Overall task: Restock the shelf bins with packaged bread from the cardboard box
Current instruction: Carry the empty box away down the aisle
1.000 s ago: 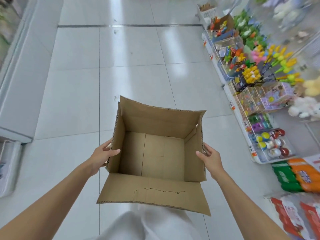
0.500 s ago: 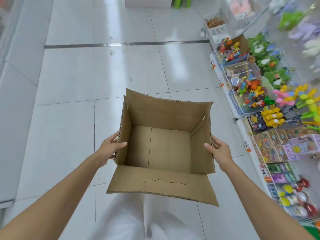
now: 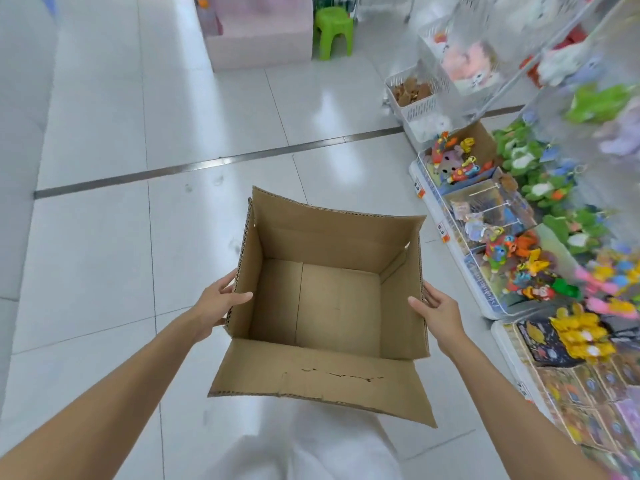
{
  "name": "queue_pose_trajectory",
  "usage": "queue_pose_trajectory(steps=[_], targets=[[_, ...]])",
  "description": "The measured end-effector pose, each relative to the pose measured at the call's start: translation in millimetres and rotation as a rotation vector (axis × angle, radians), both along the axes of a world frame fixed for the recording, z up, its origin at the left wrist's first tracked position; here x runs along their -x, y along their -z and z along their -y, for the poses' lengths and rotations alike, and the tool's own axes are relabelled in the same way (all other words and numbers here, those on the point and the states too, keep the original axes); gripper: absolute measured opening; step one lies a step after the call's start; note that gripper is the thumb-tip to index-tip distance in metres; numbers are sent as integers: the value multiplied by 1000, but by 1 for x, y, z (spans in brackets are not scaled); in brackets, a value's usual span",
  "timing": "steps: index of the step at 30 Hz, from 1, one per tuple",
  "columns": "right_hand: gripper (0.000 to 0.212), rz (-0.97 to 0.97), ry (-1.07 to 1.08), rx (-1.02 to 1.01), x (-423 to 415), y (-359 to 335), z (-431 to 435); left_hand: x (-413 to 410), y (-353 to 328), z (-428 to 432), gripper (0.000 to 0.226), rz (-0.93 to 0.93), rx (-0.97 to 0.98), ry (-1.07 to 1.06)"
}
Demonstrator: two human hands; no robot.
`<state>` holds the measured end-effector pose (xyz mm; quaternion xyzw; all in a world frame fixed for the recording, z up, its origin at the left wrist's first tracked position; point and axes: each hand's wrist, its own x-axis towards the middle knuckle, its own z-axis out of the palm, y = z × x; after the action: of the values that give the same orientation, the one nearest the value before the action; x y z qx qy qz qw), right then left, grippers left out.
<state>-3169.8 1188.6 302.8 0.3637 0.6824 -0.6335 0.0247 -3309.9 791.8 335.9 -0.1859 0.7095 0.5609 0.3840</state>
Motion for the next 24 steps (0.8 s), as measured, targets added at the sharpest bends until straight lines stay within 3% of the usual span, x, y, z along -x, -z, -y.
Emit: queue_pose_trajectory(steps=[15,24], targets=[[67,22,95,-30,373,-8,-168,414,12,-183,67,0,-28,88],[64,62,320,39,496,18,-257,618,20,-326,67,15,36,302]])
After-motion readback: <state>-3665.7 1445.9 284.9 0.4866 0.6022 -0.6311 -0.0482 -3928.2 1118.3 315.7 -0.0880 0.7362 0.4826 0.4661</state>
